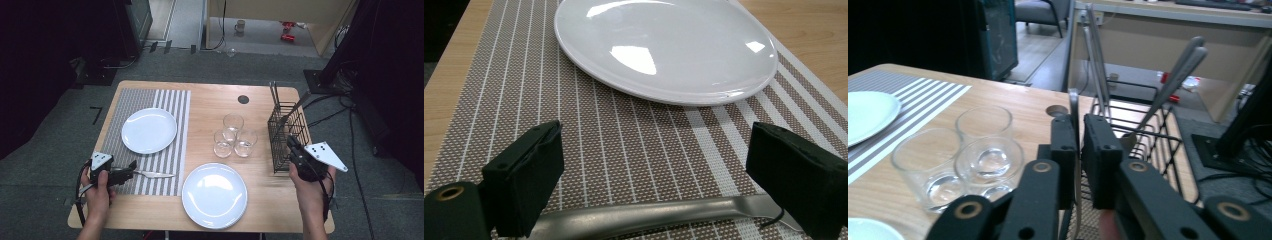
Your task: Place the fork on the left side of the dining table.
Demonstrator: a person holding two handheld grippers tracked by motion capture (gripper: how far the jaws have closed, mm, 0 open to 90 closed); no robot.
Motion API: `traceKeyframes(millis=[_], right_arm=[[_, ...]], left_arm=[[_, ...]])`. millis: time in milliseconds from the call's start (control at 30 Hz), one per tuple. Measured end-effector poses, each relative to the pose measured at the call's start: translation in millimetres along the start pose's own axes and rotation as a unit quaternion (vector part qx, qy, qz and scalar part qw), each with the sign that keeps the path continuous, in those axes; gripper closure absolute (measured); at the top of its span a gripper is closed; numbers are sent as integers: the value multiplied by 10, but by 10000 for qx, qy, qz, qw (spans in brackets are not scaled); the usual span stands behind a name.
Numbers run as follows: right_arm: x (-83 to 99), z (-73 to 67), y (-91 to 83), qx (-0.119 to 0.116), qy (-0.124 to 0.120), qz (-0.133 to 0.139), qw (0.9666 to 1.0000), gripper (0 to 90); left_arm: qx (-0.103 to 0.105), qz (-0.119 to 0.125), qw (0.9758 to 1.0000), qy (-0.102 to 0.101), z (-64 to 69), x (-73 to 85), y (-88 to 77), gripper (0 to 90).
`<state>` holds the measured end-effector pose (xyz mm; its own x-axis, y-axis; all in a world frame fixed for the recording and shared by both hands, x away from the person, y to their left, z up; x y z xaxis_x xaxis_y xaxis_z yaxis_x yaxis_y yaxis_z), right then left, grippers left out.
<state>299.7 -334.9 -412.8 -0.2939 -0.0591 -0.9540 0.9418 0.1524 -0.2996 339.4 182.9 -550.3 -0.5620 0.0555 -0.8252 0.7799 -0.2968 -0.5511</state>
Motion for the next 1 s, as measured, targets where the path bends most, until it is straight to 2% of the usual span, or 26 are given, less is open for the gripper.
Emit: traceKeyframes(millis=[100, 300, 400, 500, 600, 733, 867, 1000], right_arm=[[35, -29, 25, -82, -48, -20, 10000, 800], [149, -20, 95, -230, 141, -155, 9995, 799], [227, -9, 119, -237, 190, -323, 9990, 796], [293, -3, 142, -232, 251, -370, 9987, 811], [326, 2, 154, -168, 199, -356, 9990, 841], [294, 60, 136, 127, 84, -270, 9995, 878], [266, 102, 115, 187, 118, -252, 9994, 878], [196, 121, 73, 246, 155, -122, 9995, 878]], left_arm=[[0, 18, 10000, -9, -2, -4, -3, 89], [48, 72, 10000, -22, 14, -22, -25, 89], [84, 99, 9999, -22, 40, -33, -33, 89], [105, 113, 9999, 19, 83, -38, -33, 89], [179, 131, 9998, 19, 144, -56, -30, 89], [337, 197, 9992, 88, 263, -94, -43, 89], [458, 263, 9985, 148, 370, -127, -56, 89], [657, 321, 9973, 95, 490, -174, -63, 89]])
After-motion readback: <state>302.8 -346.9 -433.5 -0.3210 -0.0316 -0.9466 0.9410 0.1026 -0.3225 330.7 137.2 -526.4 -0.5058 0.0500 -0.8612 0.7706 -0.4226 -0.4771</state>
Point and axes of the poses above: each handheld gripper's, and its own axes: y roughly forward along the jaws, x roughly out of its underside, z roughly to its right, the point moved 8 cm from there along y, roughly forward along the jaws
